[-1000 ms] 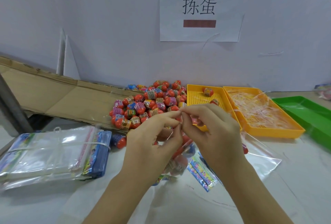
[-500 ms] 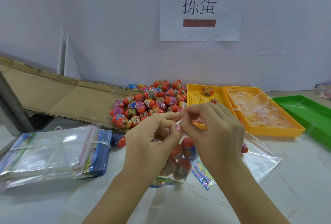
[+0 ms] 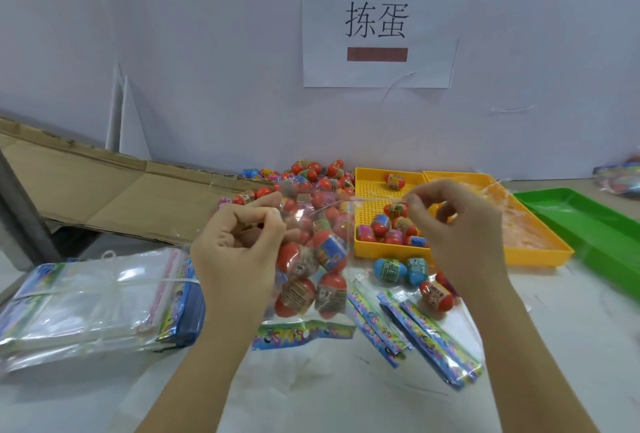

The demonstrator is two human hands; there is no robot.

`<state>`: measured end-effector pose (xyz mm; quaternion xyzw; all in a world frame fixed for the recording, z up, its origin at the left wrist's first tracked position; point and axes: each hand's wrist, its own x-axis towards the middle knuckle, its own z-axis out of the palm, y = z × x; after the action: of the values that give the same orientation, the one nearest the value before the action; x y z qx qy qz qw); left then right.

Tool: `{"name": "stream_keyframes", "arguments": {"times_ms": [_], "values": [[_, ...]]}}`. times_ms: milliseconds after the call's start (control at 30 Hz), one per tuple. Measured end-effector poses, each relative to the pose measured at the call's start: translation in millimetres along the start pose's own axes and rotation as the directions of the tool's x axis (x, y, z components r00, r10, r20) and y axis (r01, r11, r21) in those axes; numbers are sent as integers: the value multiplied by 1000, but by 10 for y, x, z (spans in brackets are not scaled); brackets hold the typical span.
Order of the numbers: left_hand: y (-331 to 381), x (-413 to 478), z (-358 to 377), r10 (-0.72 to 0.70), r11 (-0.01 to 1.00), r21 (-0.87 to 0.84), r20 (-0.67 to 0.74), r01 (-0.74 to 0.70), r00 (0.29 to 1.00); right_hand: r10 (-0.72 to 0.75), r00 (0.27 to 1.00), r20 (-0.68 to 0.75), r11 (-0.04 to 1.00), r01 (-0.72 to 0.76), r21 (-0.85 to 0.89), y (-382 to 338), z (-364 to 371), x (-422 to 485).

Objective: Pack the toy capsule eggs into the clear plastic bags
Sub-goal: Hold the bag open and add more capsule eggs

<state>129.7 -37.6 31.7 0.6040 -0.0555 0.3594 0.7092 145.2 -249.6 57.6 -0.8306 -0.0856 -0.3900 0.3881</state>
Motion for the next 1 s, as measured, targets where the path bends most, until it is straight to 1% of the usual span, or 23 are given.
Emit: {"name": "stream_keyframes", "arguments": {"times_ms": [133, 233, 333, 400, 467, 533, 600, 700, 800, 867, 1000], "values": [[-24, 84, -47, -79, 997, -15, 0, 79, 997, -20, 997, 70, 997, 25, -79, 78, -10, -6], [-68, 130, -73, -132, 991, 31, 22, 131, 991, 22, 990, 140, 996, -9, -94, 165, -63, 25], [-100, 135, -73, -154, 987, 51, 44, 151, 987, 62, 967, 247, 992, -32, -126, 235, -129, 55], [-102, 128, -65, -150, 987, 60, 56, 147, 987, 41, 947, 318, 987, 11, -160, 255, -167, 42], [-94, 119, -59, -142, 988, 63, 73, 138, 987, -4, 929, 370, 964, 102, -245, 248, -196, -2], [-84, 113, -68, -150, 988, 44, 85, 147, 985, -59, 924, 378, 920, 197, -338, 242, -227, -48], [-84, 112, -72, -155, 988, 32, 95, 153, 983, -101, 923, 372, 899, 244, -363, 270, -279, -67], [-96, 107, -56, -158, 987, 52, 107, 153, 982, -97, 922, 375, 915, 232, -331, 329, -370, -77], [-101, 109, -55, -154, 987, 65, 102, 148, 983, -97, 919, 382, 899, 245, -363, 381, -445, -103], [-98, 121, -74, -129, 988, 91, 86, 121, 988, -73, 924, 376, 888, 232, -396, 460, -492, -102], [-101, 151, -106, -119, 981, 156, 45, 111, 992, 71, 943, 324, 864, 105, -493, 673, -618, -18]]}}
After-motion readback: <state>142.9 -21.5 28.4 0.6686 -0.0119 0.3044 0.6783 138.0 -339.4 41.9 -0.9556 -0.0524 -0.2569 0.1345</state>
